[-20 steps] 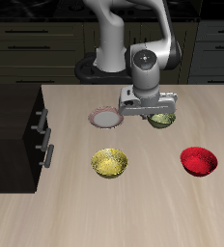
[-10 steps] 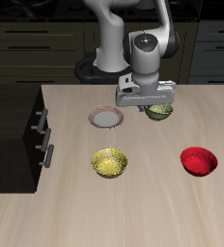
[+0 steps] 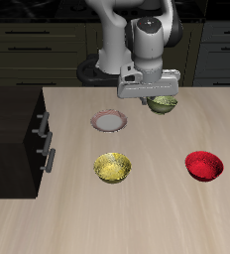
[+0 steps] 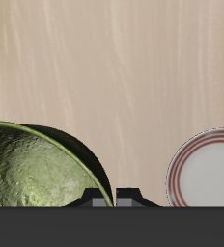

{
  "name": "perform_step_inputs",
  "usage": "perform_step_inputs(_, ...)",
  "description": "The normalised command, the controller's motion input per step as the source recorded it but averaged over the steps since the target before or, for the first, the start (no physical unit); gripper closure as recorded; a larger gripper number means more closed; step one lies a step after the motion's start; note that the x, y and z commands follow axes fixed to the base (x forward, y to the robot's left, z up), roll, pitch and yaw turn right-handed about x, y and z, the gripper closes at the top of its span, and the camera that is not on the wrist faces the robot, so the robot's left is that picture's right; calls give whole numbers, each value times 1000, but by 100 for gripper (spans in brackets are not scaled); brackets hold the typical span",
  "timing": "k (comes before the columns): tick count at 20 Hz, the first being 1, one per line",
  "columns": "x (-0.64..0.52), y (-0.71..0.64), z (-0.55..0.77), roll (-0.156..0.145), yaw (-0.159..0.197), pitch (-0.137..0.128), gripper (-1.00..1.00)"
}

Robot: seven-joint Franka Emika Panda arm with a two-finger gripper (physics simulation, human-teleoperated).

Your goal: Place the green bowl on top of the wooden cabinet

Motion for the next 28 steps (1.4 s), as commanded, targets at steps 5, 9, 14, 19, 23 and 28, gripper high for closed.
perform_step_inputs(5, 3, -39, 283, -10, 19, -45, 100)
perform_step_inputs(9, 18, -62, 313, -11, 15, -37, 100)
perform_step_inputs(14, -67, -40, 454, 1, 19, -73, 100)
perform_step_inputs(19, 37, -21, 218, -3, 4, -25, 100)
perform_step_inputs(23, -94, 6, 415, 13, -3, -56, 100)
perform_step_inputs(28, -47, 14, 247, 4, 11, -37, 100)
